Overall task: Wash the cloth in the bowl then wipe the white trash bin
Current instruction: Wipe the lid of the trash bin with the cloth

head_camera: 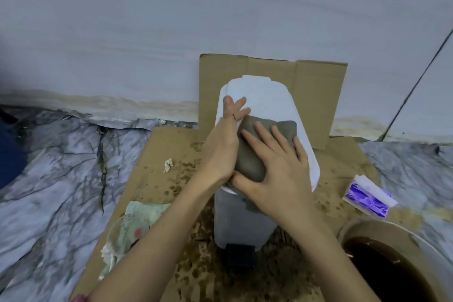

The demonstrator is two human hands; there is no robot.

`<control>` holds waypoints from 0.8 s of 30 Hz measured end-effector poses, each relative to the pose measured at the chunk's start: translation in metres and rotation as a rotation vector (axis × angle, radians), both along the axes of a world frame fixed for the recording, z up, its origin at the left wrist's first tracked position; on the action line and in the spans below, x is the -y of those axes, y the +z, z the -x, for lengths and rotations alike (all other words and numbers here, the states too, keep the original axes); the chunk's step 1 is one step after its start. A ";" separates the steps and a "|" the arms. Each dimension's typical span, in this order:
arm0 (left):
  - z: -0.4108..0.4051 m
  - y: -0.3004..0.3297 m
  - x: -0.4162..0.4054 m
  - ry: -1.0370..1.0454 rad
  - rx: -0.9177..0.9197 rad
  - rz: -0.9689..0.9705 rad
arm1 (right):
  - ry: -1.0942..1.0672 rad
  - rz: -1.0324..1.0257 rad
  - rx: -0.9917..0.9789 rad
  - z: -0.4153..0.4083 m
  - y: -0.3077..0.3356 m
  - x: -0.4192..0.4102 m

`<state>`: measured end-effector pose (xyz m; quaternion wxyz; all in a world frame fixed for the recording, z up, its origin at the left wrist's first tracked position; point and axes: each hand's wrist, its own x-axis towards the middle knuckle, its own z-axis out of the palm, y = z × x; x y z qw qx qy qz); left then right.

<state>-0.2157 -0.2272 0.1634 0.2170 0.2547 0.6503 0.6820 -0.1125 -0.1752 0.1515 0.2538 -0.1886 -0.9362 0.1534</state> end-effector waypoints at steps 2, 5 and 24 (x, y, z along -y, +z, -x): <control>-0.001 -0.002 0.000 0.012 -0.024 0.033 | 0.003 0.063 -0.010 -0.002 0.000 -0.002; 0.000 -0.004 -0.001 0.034 -0.079 0.080 | 0.031 0.262 -0.125 -0.025 -0.005 -0.022; 0.015 -0.002 0.015 -0.189 0.188 -0.163 | -0.180 -0.028 -0.190 -0.023 -0.024 -0.002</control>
